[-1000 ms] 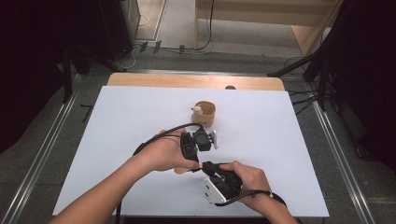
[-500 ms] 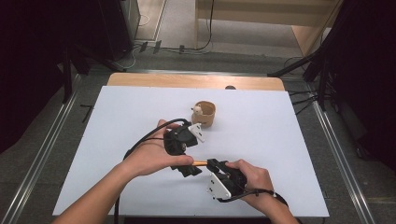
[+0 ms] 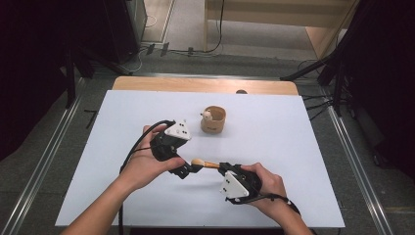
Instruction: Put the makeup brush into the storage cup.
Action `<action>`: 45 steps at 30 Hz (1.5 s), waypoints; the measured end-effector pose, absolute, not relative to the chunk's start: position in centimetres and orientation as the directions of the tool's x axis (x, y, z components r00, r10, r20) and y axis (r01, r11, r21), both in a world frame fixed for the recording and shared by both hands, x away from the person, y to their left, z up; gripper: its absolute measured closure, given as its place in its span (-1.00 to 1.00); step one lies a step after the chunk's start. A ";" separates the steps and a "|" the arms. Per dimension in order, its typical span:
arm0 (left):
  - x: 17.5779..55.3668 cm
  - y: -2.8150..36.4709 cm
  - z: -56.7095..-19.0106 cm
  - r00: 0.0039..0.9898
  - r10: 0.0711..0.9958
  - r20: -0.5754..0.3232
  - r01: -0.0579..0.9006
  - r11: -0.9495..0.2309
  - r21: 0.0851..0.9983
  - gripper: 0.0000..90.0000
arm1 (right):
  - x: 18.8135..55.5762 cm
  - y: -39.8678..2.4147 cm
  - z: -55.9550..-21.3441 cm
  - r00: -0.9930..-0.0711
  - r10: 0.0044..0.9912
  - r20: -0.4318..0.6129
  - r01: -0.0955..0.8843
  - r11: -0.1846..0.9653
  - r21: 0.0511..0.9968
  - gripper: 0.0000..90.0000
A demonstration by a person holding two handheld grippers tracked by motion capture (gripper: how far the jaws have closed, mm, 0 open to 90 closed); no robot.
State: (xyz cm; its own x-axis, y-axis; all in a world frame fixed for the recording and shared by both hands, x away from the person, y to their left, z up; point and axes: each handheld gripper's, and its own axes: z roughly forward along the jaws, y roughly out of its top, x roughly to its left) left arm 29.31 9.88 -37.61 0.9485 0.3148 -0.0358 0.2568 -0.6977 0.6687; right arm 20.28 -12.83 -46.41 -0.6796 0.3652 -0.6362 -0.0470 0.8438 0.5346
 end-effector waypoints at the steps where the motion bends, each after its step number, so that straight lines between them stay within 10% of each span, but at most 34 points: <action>1: 29.3 10.1 -37.7 0.946 0.323 -0.032 0.258 -0.689 0.677 -0.97 | 20.4 -12.9 -46.4 -0.668 0.396 -0.630 -0.029 0.832 0.554 0.78; 45: 24.4 25.8 -46.3 0.715 0.696 -0.066 0.277 -0.196 0.941 -0.97 | 25.3 -17.3 -44.5 -0.623 0.779 -0.066 0.215 0.252 0.944 0.78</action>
State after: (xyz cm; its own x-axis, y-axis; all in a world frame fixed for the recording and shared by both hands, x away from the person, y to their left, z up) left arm 24.35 25.84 -46.32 0.7147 0.6964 -0.0660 0.2774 -0.1956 0.9406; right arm 25.30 -17.27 -44.53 -0.6233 0.7792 -0.0658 0.2152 0.2519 0.9435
